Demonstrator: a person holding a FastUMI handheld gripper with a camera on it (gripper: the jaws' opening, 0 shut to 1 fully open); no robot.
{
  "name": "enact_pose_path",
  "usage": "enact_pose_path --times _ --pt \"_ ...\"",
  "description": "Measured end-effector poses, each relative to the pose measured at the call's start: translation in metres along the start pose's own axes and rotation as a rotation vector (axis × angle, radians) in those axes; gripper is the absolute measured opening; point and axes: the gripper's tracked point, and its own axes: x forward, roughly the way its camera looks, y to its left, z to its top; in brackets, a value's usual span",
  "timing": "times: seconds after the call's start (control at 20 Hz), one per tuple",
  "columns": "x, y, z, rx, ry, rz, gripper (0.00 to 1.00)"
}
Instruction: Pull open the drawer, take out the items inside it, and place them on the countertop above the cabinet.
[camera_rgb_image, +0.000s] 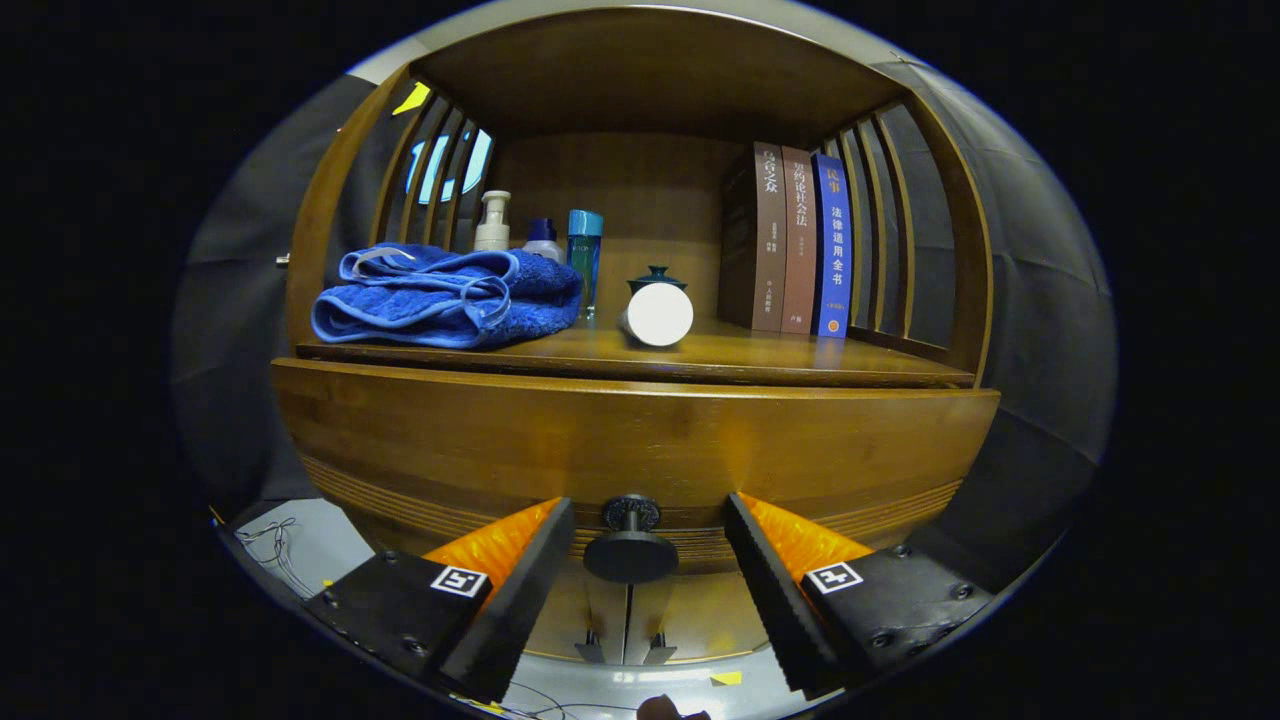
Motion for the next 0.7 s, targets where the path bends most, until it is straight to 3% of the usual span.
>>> enact_pose_path --times 0.4,0.7 --pt "-0.007 0.000 0.002 0.069 0.039 -0.008 0.99" --pt "-0.074 -0.029 0.081 0.127 -0.085 -0.050 1.00"
